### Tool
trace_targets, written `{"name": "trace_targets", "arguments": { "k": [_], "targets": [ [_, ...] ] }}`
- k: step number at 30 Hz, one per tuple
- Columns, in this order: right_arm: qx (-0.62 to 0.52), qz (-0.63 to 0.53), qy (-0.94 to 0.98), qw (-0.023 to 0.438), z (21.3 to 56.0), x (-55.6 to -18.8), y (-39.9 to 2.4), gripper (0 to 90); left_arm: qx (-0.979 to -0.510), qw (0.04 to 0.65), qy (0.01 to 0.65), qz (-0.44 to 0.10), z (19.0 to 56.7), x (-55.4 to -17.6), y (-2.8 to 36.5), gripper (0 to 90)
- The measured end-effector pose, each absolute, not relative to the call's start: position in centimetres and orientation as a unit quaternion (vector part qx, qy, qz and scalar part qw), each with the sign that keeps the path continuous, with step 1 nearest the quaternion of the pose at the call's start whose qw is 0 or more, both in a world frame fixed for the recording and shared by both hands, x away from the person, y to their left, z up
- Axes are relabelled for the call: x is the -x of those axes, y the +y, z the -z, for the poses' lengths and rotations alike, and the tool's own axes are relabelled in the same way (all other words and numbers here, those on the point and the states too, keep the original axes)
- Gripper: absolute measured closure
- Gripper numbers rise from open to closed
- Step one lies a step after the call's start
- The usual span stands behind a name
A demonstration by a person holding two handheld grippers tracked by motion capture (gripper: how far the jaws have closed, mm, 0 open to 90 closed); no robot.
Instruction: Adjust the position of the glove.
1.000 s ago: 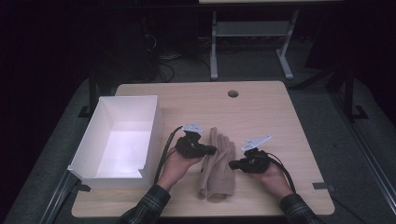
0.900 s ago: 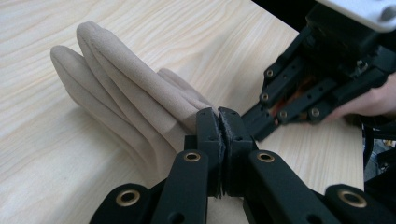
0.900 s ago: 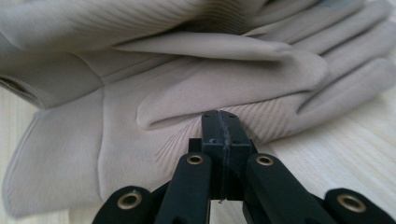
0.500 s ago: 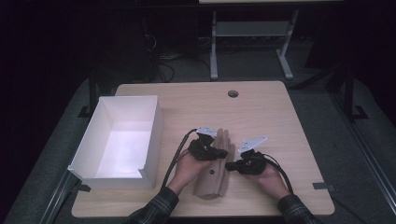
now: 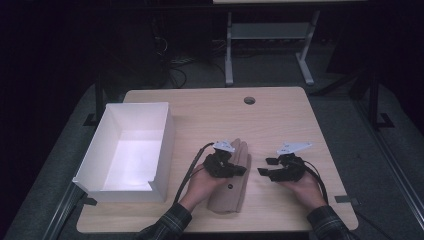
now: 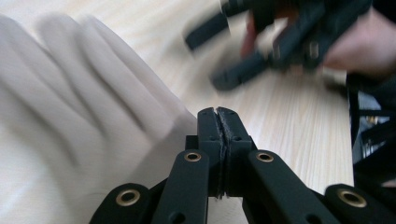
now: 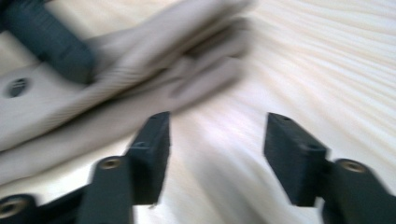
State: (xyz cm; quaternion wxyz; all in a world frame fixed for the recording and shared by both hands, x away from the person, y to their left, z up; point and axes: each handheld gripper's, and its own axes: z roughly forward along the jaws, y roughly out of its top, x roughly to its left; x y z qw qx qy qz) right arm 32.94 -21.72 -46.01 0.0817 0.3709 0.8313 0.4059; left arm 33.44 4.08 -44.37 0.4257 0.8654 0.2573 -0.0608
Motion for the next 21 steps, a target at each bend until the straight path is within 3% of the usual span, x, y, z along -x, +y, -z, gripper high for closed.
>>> {"name": "trace_targets", "arguments": {
  "k": [1, 6, 21],
  "targets": [
    [-0.394, -0.401, 0.821, 0.093, 45.9, -33.1, -22.6, 32.6, -0.869, 0.418, 0.258, 0.065, 44.8, -33.2, 3.6, 89.1],
    [-0.423, -0.391, 0.808, 0.120, 46.2, -33.7, -24.4, 24.9, -0.885, 0.390, 0.247, 0.065, 45.9, -32.8, 2.6, 89.3],
    [-0.458, -0.345, 0.804, 0.157, 47.7, -34.6, -25.0, 19.0, -0.903, 0.355, 0.237, 0.047, 45.7, -32.3, 4.1, 89.5]
  ]
}}
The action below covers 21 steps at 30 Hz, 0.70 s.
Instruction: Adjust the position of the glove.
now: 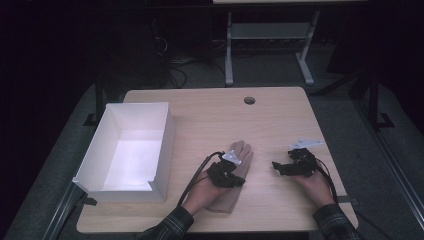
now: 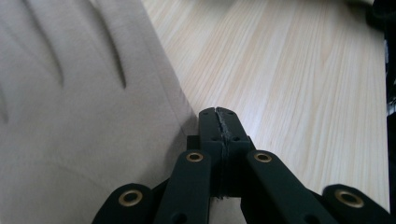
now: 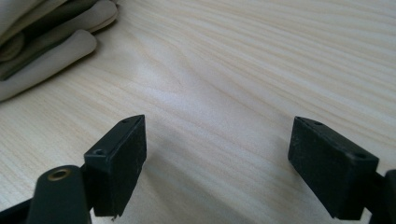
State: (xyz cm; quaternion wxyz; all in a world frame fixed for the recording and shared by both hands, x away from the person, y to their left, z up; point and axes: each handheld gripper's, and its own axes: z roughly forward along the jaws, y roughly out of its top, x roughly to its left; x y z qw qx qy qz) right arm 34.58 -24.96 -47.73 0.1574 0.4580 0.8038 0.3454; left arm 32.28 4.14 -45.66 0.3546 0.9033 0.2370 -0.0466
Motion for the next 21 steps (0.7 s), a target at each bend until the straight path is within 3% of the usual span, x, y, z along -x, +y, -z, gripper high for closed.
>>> {"name": "trace_targets", "arguments": {
  "k": [14, 19, 21],
  "targets": [
    [-0.451, -0.350, 0.801, 0.179, 48.3, -34.4, -24.7, 13.2, -0.909, 0.331, 0.253, 0.026, 44.8, -32.4, 7.8, 88.8],
    [-0.451, -0.350, 0.801, 0.179, 48.3, -34.4, -24.7, 13.2, -0.904, 0.340, 0.258, 0.020, 44.2, -32.3, 7.9, 83.5],
    [-0.451, -0.350, 0.801, 0.179, 48.3, -34.4, -24.7, 13.2, -0.903, 0.344, 0.258, 0.015, 43.6, -32.3, 8.1, 72.9]
  ]
}}
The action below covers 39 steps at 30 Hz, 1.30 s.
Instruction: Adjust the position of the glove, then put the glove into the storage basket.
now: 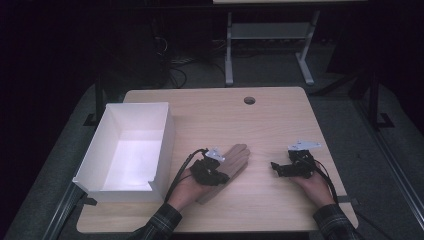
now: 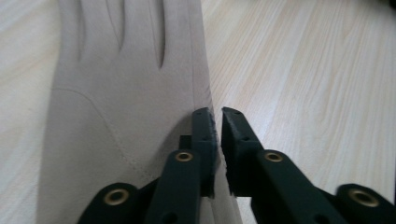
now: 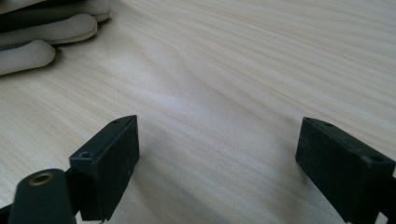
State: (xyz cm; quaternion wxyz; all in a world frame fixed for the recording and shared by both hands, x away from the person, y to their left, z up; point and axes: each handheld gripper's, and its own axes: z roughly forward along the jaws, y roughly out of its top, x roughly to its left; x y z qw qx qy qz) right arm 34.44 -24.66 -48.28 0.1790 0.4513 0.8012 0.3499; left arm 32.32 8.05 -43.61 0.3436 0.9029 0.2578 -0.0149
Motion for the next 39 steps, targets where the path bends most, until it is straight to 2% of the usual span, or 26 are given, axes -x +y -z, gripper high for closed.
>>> {"name": "trace_targets", "arguments": {
  "k": [1, 2, 3, 4, 5, 6, 7, 8, 12, 16, 34, 39],
  "targets": [
    [-0.451, -0.350, 0.801, 0.179, 48.3, -34.4, -24.7, 13.2, -0.903, 0.344, 0.259, 0.008, 43.2, -32.3, 8.1, 72.9],
    [-0.452, -0.350, 0.801, 0.179, 48.3, -34.4, -24.7, 13.2, -0.902, 0.345, 0.261, 0.001, 42.9, -32.3, 8.1, 66.9],
    [-0.451, -0.350, 0.801, 0.179, 48.3, -34.4, -24.7, 13.2, -0.903, 0.342, 0.260, -0.006, 42.5, -32.4, 8.2, 54.5],
    [-0.451, -0.350, 0.801, 0.179, 48.3, -34.4, -24.7, 13.2, -0.903, 0.339, 0.262, -0.014, 42.2, -32.4, 8.2, 54.5],
    [-0.451, -0.350, 0.801, 0.179, 48.3, -34.4, -24.7, 13.2, -0.903, 0.339, 0.262, -0.021, 42.0, -32.5, 8.3, 49.7],
    [-0.451, -0.350, 0.801, 0.179, 48.3, -34.4, -24.7, 13.2, -0.900, 0.341, 0.270, -0.029, 41.8, -32.7, 8.4, 38.4],
    [-0.451, -0.350, 0.801, 0.179, 48.3, -34.4, -24.7, 13.2, -0.900, 0.341, 0.270, -0.029, 41.8, -32.7, 8.4, 34.3],
    [-0.451, -0.350, 0.801, 0.179, 48.3, -34.4, -24.7, 13.2, -0.898, 0.344, 0.273, -0.036, 41.8, -32.9, 8.6, 34.3],
    [-0.452, -0.350, 0.801, 0.178, 48.3, -34.4, -24.6, 13.2, -0.894, 0.343, 0.285, -0.047, 42.1, -33.8, 8.9, 21.3],
    [-0.452, -0.349, 0.801, 0.178, 48.3, -34.4, -24.6, 13.2, -0.894, 0.333, 0.298, -0.036, 43.3, -34.7, 9.1, 15.4],
    [-0.451, -0.350, 0.802, 0.176, 48.3, -34.4, -24.6, 13.2, -0.915, 0.281, 0.284, -0.050, 45.8, -34.0, 7.4, 13.6],
    [-0.452, -0.350, 0.801, 0.176, 48.3, -34.4, -24.6, 13.2, -0.916, 0.286, 0.277, -0.044, 45.7, -33.8, 7.4, 22.1]
  ]
}}
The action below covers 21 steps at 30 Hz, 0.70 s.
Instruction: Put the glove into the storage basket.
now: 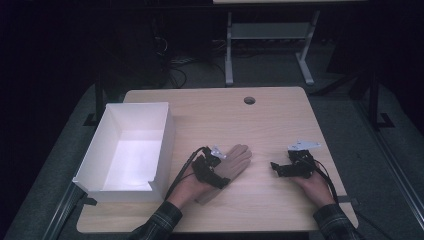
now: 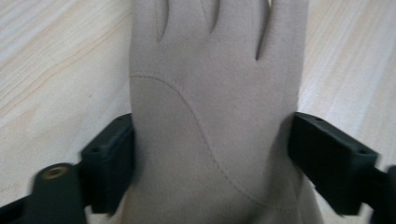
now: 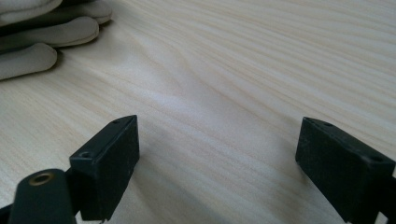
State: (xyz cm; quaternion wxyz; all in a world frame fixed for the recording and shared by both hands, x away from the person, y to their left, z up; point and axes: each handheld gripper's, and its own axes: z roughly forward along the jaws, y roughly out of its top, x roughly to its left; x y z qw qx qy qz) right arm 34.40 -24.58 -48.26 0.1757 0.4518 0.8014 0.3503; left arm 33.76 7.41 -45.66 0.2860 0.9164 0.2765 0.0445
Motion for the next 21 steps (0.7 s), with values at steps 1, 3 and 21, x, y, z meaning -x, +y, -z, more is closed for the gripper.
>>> {"name": "trace_targets", "arguments": {
  "k": [1, 3, 21],
  "targets": [
    [-0.452, -0.350, 0.802, 0.176, 48.26, -34.40, -24.59, 13.2, -0.918, 0.289, 0.268, -0.042, 45.56, -33.65, 7.38, 27.8],
    [-0.451, -0.350, 0.802, 0.176, 48.26, -34.40, -24.59, 13.2, -0.920, 0.287, 0.264, -0.038, 45.47, -33.60, 7.38, 31.3],
    [-0.452, -0.350, 0.802, 0.176, 48.25, -34.41, -24.60, 13.2, -0.920, 0.296, 0.256, 0.006, 44.61, -33.47, 7.26, 65.9]
  ]
}}
